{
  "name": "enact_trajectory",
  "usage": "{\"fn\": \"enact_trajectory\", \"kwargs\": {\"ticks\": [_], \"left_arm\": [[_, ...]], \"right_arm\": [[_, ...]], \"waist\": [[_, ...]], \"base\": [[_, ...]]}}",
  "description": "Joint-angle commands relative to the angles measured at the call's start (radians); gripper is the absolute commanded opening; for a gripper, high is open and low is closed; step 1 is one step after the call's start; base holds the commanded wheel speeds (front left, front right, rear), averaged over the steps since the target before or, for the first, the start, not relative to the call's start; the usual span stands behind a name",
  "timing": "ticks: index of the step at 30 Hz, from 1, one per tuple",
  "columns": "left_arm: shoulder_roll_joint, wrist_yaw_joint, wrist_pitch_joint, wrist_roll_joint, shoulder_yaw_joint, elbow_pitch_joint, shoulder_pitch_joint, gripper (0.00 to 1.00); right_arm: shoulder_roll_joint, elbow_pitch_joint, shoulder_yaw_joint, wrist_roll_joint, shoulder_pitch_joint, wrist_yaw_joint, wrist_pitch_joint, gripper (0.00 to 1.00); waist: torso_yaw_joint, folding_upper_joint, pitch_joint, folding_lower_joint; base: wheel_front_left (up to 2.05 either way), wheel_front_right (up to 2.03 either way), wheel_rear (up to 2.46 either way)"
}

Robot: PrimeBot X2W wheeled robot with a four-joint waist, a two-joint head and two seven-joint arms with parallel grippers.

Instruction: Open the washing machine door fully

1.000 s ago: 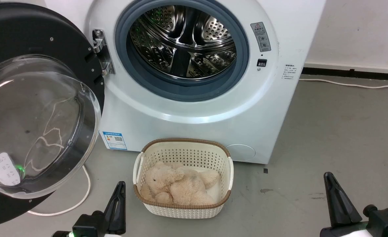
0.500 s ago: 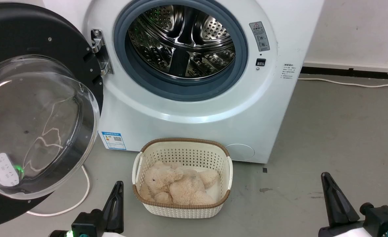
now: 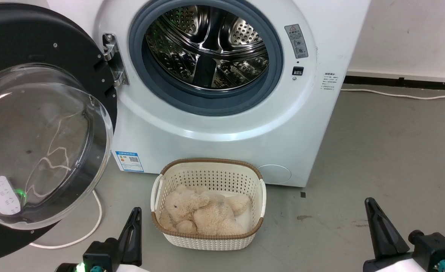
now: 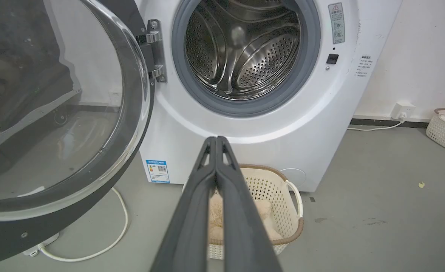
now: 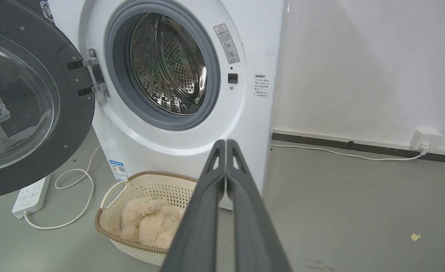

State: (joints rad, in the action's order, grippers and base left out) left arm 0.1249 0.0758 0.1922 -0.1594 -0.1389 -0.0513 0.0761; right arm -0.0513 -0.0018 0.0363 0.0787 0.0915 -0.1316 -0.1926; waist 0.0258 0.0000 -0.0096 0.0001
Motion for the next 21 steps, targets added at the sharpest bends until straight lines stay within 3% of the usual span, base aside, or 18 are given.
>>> {"fn": "enact_trajectory", "kwargs": {"ticks": [1, 21], "left_arm": [[-0.005, -0.008, -0.006, 0.012, 0.008, 0.006, -0.02, 0.0], [-0.022, -0.024, -0.051, 0.047, 0.04, 0.017, -0.033, 0.0]], "right_arm": [[0.0, 0.001, -0.002, -0.007, -0.016, 0.0, 0.006, 0.0], [0.0, 0.001, -0.01, -0.024, -0.034, 0.0, 0.051, 0.0]], "waist": [[0.0, 0.0, 0.0, -0.0001], [-0.007, 0.0, 0.002, -0.0001]], "base": [[0.0, 0.0, 0.0], [0.0, 0.0, 0.0]]}}
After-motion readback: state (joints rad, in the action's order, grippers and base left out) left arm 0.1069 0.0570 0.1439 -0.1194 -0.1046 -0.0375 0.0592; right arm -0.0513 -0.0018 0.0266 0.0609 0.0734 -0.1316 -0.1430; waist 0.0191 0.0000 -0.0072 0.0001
